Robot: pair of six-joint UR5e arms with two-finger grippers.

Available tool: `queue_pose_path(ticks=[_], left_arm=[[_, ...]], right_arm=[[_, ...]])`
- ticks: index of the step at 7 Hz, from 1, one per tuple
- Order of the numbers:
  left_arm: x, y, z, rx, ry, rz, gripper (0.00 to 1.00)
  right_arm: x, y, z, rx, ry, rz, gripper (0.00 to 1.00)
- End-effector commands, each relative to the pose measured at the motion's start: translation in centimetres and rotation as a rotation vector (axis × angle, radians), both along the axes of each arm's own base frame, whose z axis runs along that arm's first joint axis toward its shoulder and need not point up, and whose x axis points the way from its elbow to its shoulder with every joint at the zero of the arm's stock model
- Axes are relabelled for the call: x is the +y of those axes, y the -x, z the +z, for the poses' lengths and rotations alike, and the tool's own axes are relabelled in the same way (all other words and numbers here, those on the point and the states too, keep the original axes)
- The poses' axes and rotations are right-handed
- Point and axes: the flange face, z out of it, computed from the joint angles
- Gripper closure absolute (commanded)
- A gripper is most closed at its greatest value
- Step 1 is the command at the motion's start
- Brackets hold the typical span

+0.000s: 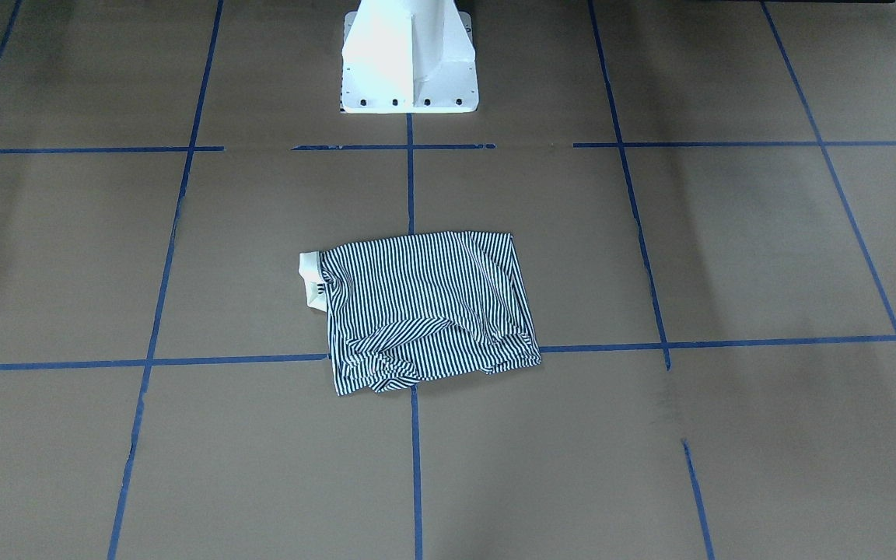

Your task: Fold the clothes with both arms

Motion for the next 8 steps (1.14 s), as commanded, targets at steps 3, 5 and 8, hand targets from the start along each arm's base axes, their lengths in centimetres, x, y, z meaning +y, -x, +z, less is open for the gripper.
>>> queue_pose_path(ticks=[3, 5, 8], left_arm=[[-0.2, 0.2, -0.6, -0.001, -0.010, -0.003, 0.00], [0.0, 0.0, 0.0, 0.028, -0.010, -0.005, 0.00], [1.2, 0.0, 0.8, 0.035, 0.011, -0.003, 0.00]], right_arm=[[-0.1, -0.1, 0.0, 0.003, -0.013, -0.001, 0.00], [0.0, -0.1, 0.2, 0.004, -0.007, -0.001, 0.00], [0.0, -0.1, 0.2, 0.006, -0.010, -0.007, 0.00]])
